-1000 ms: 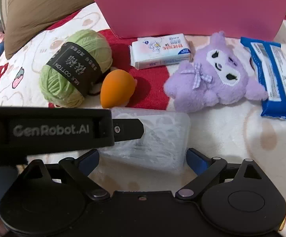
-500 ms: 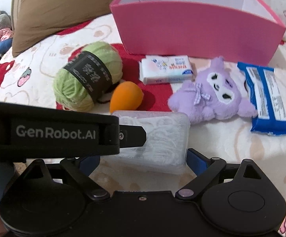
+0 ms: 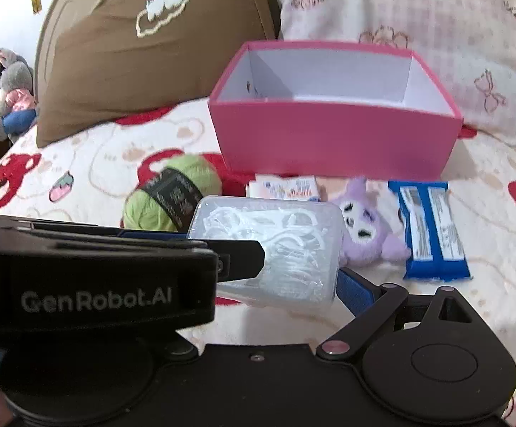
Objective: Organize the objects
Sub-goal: 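Lift the floss-pick box with the left tool and carry it over the pink box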
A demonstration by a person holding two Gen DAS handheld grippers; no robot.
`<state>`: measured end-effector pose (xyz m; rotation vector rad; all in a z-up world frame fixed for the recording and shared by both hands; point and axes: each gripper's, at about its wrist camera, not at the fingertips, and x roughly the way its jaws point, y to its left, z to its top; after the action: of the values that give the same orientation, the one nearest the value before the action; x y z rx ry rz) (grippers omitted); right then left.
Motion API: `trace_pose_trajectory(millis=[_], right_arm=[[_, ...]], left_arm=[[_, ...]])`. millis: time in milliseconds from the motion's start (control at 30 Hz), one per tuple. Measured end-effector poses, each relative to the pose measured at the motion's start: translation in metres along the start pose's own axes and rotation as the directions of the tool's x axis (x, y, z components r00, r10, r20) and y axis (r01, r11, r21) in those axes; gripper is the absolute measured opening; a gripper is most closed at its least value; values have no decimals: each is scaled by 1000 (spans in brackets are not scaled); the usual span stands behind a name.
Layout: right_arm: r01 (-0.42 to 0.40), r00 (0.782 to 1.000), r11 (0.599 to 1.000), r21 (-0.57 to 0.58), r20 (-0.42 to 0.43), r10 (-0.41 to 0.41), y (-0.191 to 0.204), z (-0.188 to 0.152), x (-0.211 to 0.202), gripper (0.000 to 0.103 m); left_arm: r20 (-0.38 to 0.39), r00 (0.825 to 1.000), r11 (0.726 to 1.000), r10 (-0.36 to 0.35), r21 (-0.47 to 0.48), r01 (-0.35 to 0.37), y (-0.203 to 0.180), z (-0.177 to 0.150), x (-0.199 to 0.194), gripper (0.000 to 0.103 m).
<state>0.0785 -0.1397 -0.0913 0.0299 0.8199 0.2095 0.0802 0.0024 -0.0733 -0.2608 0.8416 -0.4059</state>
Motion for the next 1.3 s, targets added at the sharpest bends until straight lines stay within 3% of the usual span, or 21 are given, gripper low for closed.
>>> trace_pose_trajectory(millis=[200,433,967,1300], right_arm=[[1,998,1000,-29,65,1,0,8,-18,96],[-21,997,997,-74,66,26,-10,27,-39,96],[-13,996,999,-33,87,15,-46,101,-61,96],[-77,993,997,-23,85,79,-76,164,-25,96]], left_arm=[[15,999,999,-30,18,30,-8,12,-15,45],[24,999,998,-36,54,35,-27,28,-22,45],[40,998,996,-58,67,55,-62,113,-25,45],[15,1000,999,2,50,-3,-53,178,22,45]])
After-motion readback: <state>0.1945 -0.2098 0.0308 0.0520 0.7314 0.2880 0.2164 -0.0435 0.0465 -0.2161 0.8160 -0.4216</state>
